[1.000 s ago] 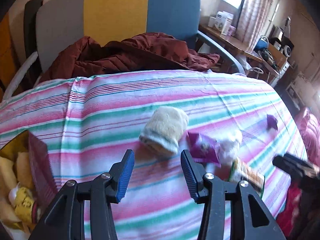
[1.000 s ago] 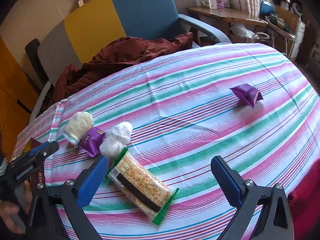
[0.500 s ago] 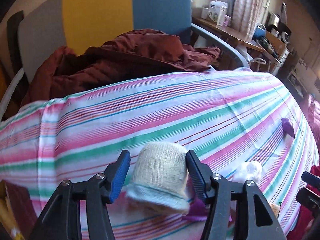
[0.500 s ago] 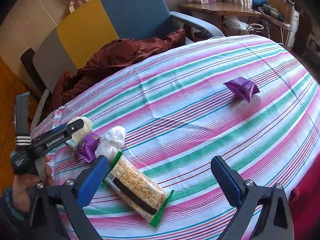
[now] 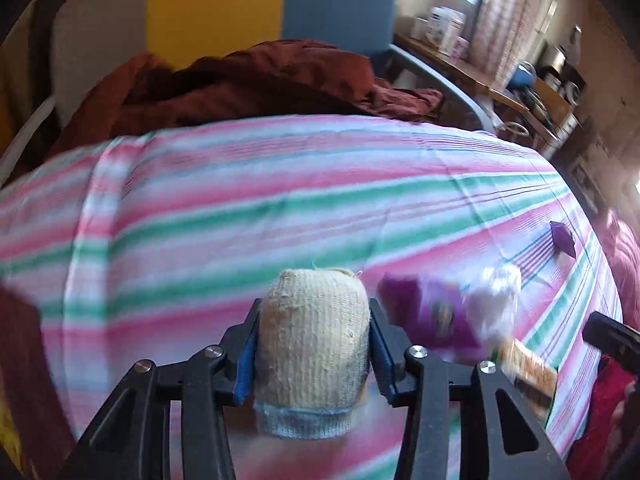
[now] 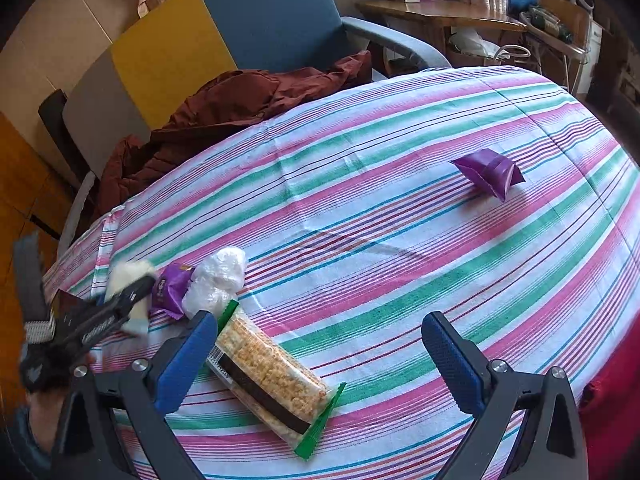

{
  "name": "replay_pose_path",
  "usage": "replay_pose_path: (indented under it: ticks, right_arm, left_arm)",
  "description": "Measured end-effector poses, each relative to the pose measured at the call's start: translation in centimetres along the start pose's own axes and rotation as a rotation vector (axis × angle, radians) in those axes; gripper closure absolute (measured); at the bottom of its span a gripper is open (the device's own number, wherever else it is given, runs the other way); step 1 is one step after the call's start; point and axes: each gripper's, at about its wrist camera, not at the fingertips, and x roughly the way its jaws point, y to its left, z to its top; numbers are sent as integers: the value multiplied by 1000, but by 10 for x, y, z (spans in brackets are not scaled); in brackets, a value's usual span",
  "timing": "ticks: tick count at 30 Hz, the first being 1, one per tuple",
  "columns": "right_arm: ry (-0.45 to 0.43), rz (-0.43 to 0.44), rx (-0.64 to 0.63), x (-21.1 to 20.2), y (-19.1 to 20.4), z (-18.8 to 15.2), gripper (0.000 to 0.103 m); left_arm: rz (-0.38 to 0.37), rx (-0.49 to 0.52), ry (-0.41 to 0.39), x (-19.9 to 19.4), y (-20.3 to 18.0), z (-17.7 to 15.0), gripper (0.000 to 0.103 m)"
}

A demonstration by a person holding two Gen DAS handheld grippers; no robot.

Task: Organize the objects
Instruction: 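Grasp a purple snack packet with the right tool, then carry sock and purple packet into the gold tray and open both tools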

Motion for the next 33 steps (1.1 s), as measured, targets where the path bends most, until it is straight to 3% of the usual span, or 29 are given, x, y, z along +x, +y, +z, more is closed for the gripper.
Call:
replay_pose_path:
  ticks: [6, 12, 14, 18, 22, 26, 27, 29, 30, 31, 33]
  right_arm:
    - [-31, 77, -68, -8, 18, -5, 0]
    - [-58, 142, -217, -16, 55, -16, 3]
    - [-57, 190, -245, -19, 68, -15, 6]
    - [-29, 205, -351, -10, 111, -6, 19]
    - [58, 160, -453, 28, 149, 10, 20]
    - [179, 22, -497, 81, 164, 22, 20]
    - [210, -7, -503, 91, 163, 23, 22]
    - [261, -42, -522, 108, 157, 19, 40]
    - [260, -34, -522, 107, 154, 17, 43]
    - [247, -18, -522, 103, 151, 17, 56]
    - [236, -10, -518, 95, 144, 13, 59]
  left_arm:
    - [44, -16, -24, -36, -2, -58, 56]
    - [33, -3, -49, -66, -12, -109, 56]
    - [28, 13, -62, -73, -14, -121, 56]
    - [31, 49, -78, -77, -19, -128, 56]
    - [1, 21, -76, -76, -12, -127, 56]
    - [-18, 10, -80, -76, -9, -128, 56]
    - [-22, 11, -82, -76, -9, -129, 56]
    - [-31, 8, -86, -75, -7, -129, 56]
    - [-32, 11, -90, -76, -7, -130, 56]
    - [-29, 17, -95, -76, -8, -130, 56]
    - [-19, 28, -101, -75, -10, -132, 56]
